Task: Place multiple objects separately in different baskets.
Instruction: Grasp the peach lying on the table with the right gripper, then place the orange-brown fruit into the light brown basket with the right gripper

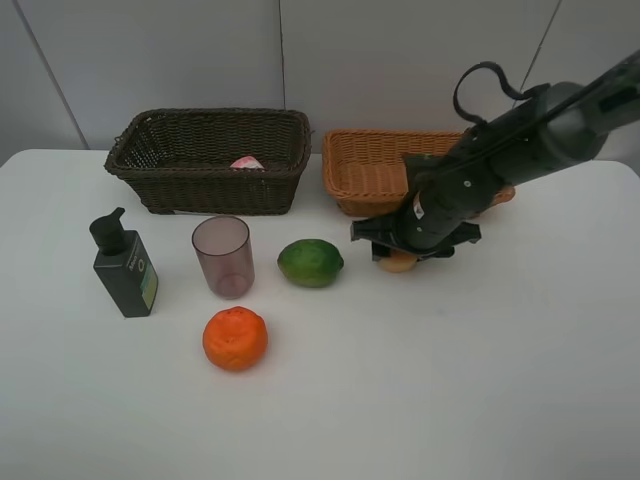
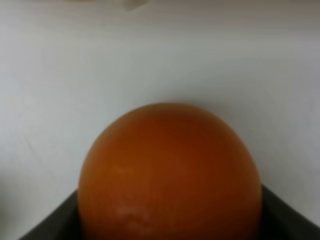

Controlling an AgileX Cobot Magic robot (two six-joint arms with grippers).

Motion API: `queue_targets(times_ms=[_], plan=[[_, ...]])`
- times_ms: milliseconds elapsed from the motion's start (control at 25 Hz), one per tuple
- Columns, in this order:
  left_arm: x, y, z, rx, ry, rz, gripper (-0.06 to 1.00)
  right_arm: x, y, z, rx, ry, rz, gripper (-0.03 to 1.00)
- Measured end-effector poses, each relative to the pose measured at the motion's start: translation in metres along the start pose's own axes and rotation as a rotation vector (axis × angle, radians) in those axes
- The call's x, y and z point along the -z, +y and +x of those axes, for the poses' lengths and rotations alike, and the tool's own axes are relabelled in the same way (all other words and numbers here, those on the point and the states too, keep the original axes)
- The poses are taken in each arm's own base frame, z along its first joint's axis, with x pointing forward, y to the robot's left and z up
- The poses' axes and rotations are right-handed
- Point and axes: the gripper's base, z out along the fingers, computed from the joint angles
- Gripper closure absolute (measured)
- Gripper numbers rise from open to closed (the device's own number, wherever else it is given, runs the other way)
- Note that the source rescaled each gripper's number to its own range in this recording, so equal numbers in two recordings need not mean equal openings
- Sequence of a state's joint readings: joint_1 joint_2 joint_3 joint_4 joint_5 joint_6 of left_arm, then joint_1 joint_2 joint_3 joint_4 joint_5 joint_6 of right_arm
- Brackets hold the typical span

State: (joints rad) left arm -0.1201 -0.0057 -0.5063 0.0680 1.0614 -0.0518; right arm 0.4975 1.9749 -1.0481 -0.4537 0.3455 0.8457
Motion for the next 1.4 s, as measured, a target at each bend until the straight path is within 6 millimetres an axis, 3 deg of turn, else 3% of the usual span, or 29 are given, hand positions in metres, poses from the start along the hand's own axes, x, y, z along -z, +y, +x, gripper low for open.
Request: queue_targets(times_ms=[400, 480, 600, 840, 1000, 1120, 1400], plan=[[0.0, 0.0, 0.0, 0.0, 0.0, 0.0, -0.03, 0.072, -0.007, -0.015, 0.07, 0.027, 0.041, 0.54], [0.0, 0.0, 0.0, 0.0, 0.0, 0.0, -0.03, 0.078, -0.007, -0.017, 0.092, 0.049, 0.042, 0.54], [0.0, 0.0, 0.0, 0.0, 0.0, 0.0, -0.03, 0.099, -0.004, -0.032, 0.16, 0.113, 0.026, 0.54], [0.0, 0.0, 0.0, 0.0, 0.0, 0.0, -0.03, 0.123, -0.007, -0.071, 0.161, 0.056, -0.003, 0.54], [0.0, 0.0, 0.0, 0.0, 0.0, 0.0, -0.03, 0.12, -0.01, -0.093, 0.158, 0.034, 0.004, 0.54], [0.0, 0.0, 0.0, 0.0, 0.0, 0.0, -0.03, 0.1, -0.01, -0.119, 0.163, 0.01, 0.013, 0.54], [0.0, 0.0, 0.0, 0.0, 0.0, -0.001, -0.03, 0.043, -0.01, -0.144, 0.181, -0.075, 0.025, 0.54]])
